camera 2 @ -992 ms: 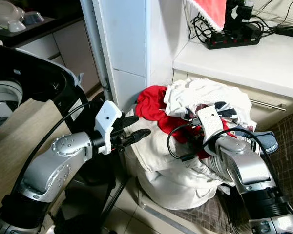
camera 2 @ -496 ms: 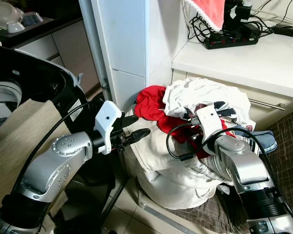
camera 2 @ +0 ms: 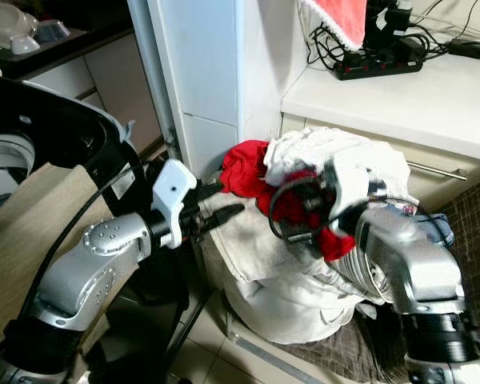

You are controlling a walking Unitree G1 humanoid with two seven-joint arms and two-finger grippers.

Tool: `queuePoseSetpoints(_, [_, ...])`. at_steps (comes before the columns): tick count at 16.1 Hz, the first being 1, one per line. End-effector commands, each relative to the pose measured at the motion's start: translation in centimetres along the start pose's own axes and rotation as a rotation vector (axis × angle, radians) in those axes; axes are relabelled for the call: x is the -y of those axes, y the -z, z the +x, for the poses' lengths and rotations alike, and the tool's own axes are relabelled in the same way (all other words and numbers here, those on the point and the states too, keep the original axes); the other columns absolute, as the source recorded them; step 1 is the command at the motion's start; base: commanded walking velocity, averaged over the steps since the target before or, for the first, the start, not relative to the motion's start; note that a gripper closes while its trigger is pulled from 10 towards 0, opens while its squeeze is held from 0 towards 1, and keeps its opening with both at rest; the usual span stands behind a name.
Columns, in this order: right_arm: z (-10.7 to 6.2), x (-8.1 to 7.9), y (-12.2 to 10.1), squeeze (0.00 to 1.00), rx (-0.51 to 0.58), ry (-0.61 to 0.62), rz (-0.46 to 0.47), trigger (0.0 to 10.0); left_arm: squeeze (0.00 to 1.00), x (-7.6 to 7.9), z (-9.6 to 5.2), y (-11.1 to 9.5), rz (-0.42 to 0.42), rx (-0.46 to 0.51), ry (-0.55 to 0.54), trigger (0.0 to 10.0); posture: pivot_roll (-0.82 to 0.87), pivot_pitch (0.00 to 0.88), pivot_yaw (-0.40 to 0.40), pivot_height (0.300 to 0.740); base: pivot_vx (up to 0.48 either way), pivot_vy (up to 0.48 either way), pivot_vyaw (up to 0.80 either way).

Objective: Clothes washing

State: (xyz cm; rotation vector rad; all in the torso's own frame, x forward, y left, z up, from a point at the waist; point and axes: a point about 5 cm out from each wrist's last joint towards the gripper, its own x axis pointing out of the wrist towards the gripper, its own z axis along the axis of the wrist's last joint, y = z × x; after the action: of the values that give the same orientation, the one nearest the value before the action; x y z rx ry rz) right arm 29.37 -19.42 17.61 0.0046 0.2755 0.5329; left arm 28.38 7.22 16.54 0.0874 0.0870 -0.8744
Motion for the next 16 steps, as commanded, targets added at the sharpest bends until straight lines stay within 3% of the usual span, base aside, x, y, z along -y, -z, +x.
queuePoseSetpoints(1, [-1.0, -1.3, -3.4, 0.00, 0.133, -0.137, 0.004, 0.0, 0.00, -0.9, 0.1, -2.1, 0.022, 0.102, -0.053, 10.0, -0.13, 0.000, 0.079, 0.740, 0.000, 0.000, 0.00])
queuePoseSetpoints(3, [-2.5, -2.5, -6.4, 0.00, 0.275, -0.254, 0.020, 0.0, 0.00, -0.8, 0.2, -4.6, 0.029, 0.239, -0.046, 10.0, -0.14, 0.000, 0.076, 0.740, 0.000, 0.000, 0.00])
queuePoseSetpoints(6, [-4.1, -3.4, -9.2, 0.00, 0.435, -0.365, 0.066, 0.0, 0.00, 0.2, 0.5, -6.8, 0.039, 0.373, 0.025, 10.0, -0.14, 0.000, 0.075, 0.740, 0.000, 0.000, 0.00])
queuePoseSetpoints(7, [-4.4, -3.5, -9.5, 0.00, 0.454, -0.382, 0.075, 0.0, 0.00, 0.7, 0.7, -7.0, 0.027, 0.385, 0.055, 10.0, -0.14, 0.000, 0.076, 0.740, 0.000, 0.000, 0.00])
queuePoseSetpoints(8, [-4.3, -3.1, -8.8, 0.00, 0.382, -0.331, 0.026, 0.0, 0.00, 0.6, 0.9, -6.5, 0.042, 0.356, 0.032, 10.0, -0.14, 0.000, 0.076, 0.740, 0.000, 0.000, 0.00])
queuePoseSetpoints(9, [-3.8, -2.0, -7.1, 0.00, 0.249, -0.201, -0.057, 3.6, 0.00, 0.2, 1.0, -5.5, 0.047, 0.298, -0.002, 10.0, -0.14, 0.000, 0.076, 0.740, 0.000, 0.000, 0.00])
queuePoseSetpoints(10, [-3.3, -0.7, -5.8, 0.00, 0.161, -0.077, -0.088, 10.0, 0.00, -0.1, 0.9, -4.1, 0.065, 0.216, -0.008, 10.0, -0.15, 0.000, 0.076, 0.740, 0.000, 0.000, 0.00])
queuePoseSetpoints(11, [-2.8, 0.7, -4.7, 0.19, 0.089, 0.033, -0.109, 10.0, 0.00, -0.3, 0.7, -2.7, 0.092, 0.136, -0.002, 10.0, -0.15, 0.000, 0.076, 0.740, 0.000, 0.000, 0.00])
queuePoseSetpoints(12, [-2.7, 1.2, -4.2, 1.00, 0.063, 0.067, -0.110, 10.0, 0.00, -0.3, 0.5, -2.1, 0.091, 0.106, 0.000, 10.0, -0.15, 0.000, 0.076, 0.740, 0.000, 0.000, 0.00])
queuePoseSetpoints(16, [-1.5, 2.0, -1.6, 1.00, -0.056, 0.056, -0.145, 10.0, 0.00, 0.0, -0.3, 0.8, 0.116, -0.046, 0.052, 10.0, -0.14, 0.000, 0.072, 0.740, 0.000, 0.000, 0.00])
